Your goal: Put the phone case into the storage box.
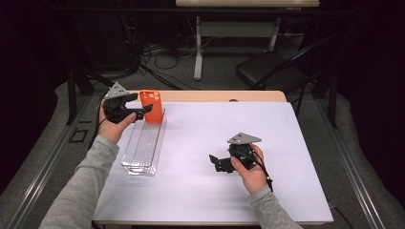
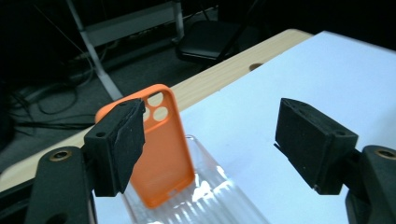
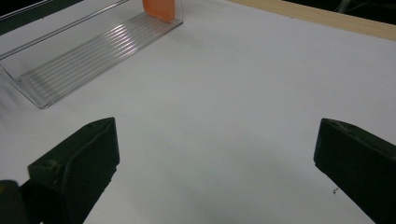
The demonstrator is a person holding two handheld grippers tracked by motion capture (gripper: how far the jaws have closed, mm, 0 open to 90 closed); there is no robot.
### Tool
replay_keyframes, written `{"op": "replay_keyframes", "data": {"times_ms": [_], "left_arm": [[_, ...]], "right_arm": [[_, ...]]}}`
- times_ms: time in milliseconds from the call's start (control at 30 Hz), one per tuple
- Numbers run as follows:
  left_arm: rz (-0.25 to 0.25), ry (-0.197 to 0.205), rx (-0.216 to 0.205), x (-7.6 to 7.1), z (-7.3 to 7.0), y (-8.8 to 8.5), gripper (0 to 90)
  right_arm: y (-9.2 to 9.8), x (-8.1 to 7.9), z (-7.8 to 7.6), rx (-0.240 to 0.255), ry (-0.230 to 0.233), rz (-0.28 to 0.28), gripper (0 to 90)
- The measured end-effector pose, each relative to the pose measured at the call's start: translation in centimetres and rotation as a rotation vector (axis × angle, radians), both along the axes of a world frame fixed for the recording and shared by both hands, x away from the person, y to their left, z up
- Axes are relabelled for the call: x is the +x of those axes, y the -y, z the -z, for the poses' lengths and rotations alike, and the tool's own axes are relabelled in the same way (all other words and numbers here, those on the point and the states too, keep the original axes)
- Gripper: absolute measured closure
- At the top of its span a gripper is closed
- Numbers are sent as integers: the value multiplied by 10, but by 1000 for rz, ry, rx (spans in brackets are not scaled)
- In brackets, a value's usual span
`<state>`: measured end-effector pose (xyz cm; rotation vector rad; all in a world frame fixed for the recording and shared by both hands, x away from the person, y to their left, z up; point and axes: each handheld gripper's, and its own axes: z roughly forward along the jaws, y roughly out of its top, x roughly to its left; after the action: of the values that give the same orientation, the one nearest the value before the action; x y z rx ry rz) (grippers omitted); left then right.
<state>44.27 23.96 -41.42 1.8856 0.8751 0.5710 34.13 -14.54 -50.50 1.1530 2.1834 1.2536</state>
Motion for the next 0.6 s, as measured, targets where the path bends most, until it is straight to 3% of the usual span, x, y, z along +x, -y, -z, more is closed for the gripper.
{"op": "replay_keyframes", "data": {"times_ms": [167,400,600], "left_arm": [[18,-28,-9,-6,-4,-1,180],[31,-9,-44,-18,-7,1,154],[94,1,-72,-31,-9,3,135]], "right_arm": [[0,0,0,-1,3,-1,0],[0,1,0,-1,2,-1,0],[0,0,0,6,-1,4,0]]}}
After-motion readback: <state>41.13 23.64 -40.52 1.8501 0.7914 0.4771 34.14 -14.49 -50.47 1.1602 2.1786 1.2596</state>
